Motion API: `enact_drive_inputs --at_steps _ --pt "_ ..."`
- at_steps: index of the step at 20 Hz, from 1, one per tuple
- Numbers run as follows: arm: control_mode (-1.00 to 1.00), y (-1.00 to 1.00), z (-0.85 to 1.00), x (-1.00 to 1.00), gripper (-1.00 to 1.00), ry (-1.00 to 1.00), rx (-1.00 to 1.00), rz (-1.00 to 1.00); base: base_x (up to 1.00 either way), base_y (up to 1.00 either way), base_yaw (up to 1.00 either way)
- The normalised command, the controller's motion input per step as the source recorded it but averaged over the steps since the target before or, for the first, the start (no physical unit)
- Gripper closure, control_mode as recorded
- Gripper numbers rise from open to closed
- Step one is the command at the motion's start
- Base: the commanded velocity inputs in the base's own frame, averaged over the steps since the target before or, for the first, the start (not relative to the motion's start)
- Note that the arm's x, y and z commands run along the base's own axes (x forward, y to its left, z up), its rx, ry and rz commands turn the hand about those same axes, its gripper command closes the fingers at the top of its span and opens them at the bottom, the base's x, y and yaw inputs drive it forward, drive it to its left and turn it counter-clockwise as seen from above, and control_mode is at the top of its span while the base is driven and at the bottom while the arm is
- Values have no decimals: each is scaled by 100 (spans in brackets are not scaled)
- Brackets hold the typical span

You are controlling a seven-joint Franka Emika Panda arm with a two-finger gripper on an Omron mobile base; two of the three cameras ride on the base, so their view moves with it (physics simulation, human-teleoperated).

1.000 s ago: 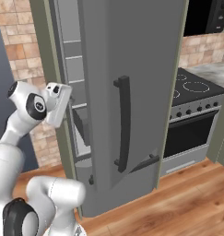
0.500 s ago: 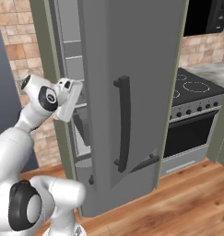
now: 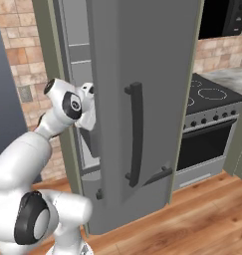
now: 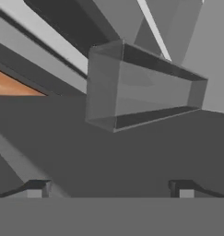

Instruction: There is a bowl on the dining counter. Grab a lemon wedge from the fridge and place it in the bowl. Then get the liquor bottle and glass cup from the cabinet and place them next to the bowl.

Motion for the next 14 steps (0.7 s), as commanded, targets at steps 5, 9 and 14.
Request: enact_drive_inputs --at_steps 5,9,14 --pt "-100 -87 0 0 -100 -2 1 -4 0 0 0" --pt "-100 -96 0 -1 -100 -2 2 -5 0 0 0" --pt "-100 -100 1 -3 -100 -3 4 -5 0 0 0"
